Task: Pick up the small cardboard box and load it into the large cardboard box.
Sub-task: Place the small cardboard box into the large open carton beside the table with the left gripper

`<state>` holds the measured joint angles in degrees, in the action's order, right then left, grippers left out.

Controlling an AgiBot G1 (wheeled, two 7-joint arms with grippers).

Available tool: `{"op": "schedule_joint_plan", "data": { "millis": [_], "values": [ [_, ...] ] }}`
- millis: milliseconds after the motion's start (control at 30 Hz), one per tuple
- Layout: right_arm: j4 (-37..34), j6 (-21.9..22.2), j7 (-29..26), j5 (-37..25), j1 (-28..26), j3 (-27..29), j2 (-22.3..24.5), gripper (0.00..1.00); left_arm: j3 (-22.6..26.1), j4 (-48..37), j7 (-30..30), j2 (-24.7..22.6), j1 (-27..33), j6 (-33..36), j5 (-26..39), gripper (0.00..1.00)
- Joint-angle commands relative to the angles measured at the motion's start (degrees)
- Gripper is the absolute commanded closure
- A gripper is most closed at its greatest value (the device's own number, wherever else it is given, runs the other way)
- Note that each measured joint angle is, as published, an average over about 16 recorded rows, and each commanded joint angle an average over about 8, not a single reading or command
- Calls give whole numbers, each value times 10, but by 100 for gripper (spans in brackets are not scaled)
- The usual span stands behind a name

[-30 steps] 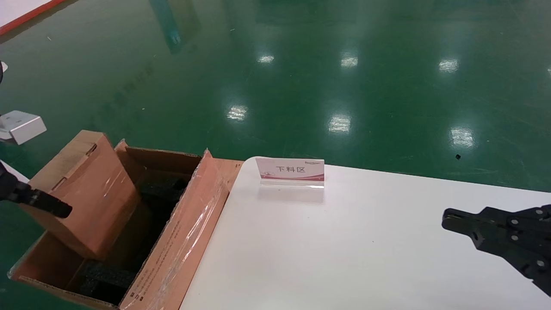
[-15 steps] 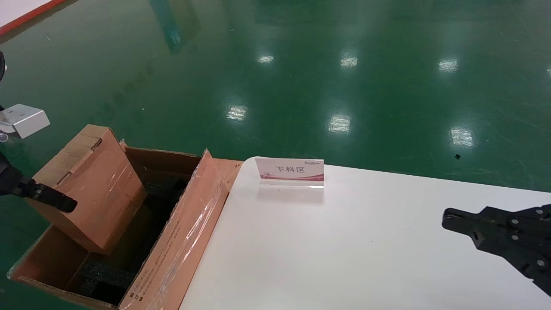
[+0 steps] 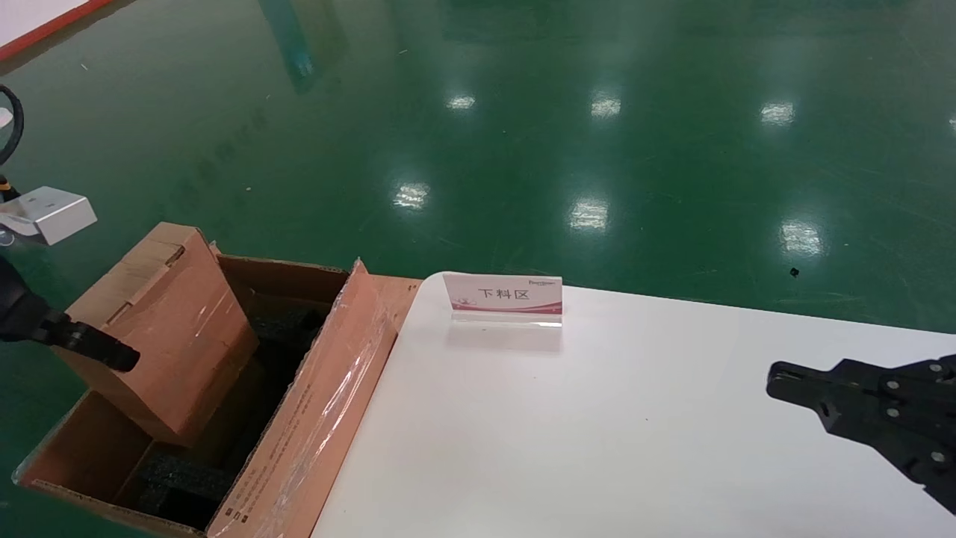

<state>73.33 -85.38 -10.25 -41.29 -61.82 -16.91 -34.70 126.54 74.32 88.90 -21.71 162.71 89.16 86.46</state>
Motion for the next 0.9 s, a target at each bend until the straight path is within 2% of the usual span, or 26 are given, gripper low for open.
{"op": "schedule_joint_plan", "data": {
  "millis": [33,900],
  "values": [
    [0,0,0,0,0,0,0,100,-1,-3,-2,-1,-5,-2,0,100],
    [0,0,0,1,0,-1,0,100,20,-13,-33,25,-71,-87,48,100]
  ]
}}
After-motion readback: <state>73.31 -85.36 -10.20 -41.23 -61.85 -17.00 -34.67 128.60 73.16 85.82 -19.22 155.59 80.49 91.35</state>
